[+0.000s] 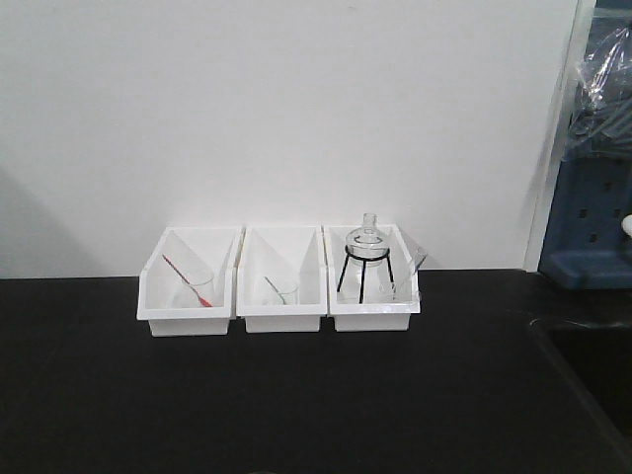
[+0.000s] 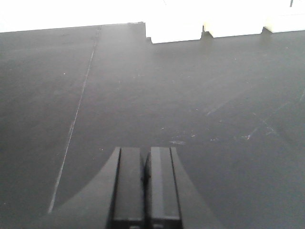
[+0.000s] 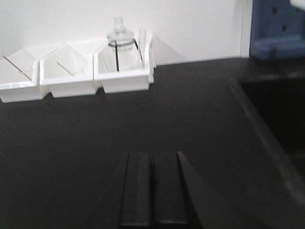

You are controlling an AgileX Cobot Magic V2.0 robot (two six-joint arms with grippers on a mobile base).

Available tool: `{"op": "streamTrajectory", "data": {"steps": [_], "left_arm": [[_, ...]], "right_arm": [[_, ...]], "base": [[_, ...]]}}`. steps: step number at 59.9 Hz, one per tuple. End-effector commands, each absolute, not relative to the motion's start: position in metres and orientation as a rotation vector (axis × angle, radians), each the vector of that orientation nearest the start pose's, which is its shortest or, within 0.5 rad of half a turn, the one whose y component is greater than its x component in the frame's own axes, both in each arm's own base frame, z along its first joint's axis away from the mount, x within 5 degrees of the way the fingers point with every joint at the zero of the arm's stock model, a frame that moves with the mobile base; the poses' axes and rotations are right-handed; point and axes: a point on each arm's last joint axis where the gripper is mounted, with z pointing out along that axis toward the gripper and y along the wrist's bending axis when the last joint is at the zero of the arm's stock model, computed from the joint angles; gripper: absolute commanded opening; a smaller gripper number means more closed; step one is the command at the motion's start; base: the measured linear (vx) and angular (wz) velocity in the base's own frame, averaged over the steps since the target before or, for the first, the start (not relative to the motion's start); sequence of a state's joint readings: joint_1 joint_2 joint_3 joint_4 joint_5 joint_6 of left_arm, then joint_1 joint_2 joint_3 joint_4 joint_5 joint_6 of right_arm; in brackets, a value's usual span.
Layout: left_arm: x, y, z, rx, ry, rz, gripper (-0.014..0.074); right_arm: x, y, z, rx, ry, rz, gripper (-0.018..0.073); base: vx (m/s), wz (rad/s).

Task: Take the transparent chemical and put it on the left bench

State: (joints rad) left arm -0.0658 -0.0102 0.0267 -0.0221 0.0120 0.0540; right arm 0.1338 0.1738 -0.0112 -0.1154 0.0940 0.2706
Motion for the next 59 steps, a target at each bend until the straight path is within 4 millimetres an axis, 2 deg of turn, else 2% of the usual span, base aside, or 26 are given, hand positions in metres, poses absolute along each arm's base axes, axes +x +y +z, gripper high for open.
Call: {"op": "streamTrajectory", "data": {"steps": [1,7,15,59], "left_arm": [[0.055,-0.0036,0.2063,0.064,1.429,-0.035,-0.0003],[0.055,-0.0036,0.2063,0.064,1.429,-0.035,-0.0003],[0.055,-0.0036,0.2063,0.064,1.429,-0.035,-0.0003],[0.055,-0.0036,0.2063,0.064,1.429,-0.035,-0.0003]], "right_arm": [[0.0624,0.0061,0.1917,0.076,1.631,0.224,-0.0008],[0.0555,0.003,0.1872,0.043,1.658,0.132,-0.0008],[0.0559,0.0014,0.1866,0.002,1.665,0.061,-0.0008],[0.0559,0.0014,0.1865,0.0,1.666,0.06,-0.0008]], "base": [[0.0,0.0],[0.0,0.0],[0.0,0.0],[0.0,0.0]]}}
